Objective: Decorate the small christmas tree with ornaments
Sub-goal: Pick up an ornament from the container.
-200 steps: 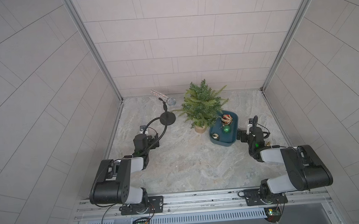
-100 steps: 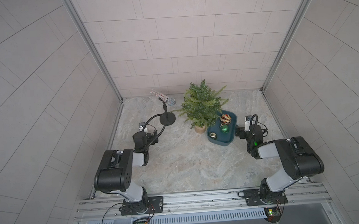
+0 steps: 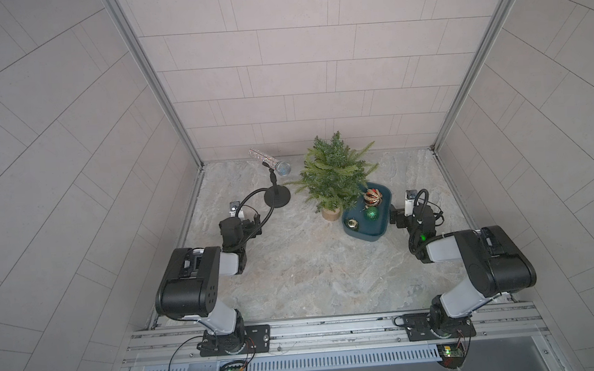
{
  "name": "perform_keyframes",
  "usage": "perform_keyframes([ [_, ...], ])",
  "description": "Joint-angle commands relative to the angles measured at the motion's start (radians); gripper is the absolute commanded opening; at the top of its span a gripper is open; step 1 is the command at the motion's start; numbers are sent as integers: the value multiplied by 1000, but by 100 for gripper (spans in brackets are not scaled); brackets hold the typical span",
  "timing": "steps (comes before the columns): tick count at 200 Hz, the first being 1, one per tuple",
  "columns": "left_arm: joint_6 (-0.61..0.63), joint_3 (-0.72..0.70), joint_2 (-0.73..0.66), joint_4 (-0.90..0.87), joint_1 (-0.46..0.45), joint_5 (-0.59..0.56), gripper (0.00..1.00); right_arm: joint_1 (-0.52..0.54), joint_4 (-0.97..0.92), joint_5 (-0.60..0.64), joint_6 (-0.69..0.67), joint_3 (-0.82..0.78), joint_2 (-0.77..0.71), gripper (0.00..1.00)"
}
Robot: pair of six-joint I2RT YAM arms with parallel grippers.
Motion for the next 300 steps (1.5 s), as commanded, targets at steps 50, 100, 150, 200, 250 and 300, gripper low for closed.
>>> perform_keyframes([
  [50, -56, 15, -113, -54, 7, -192, 100, -3, -218, 85, 12, 35, -234, 100],
  [100, -221, 150, -345, -487, -11, -320, 100, -4, -616, 108, 198, 170, -488, 100],
  [150, -650, 204, -548, -737, -5, -112, 100, -65, -883, -94, 725, 271, -567, 100],
  [200, -780, 161, -674, -773, -3, 196, 92, -59, -1189, -279, 627, 493, -426, 73],
  [250, -767, 211, -714, -1021, -43, 425, 80, 19, -1496, -206, 516, 737, -226, 71],
  [300, -676, 280, -756, -1184, -221, 436, 80, 75, -1586, -182, 478, 877, -73, 72],
])
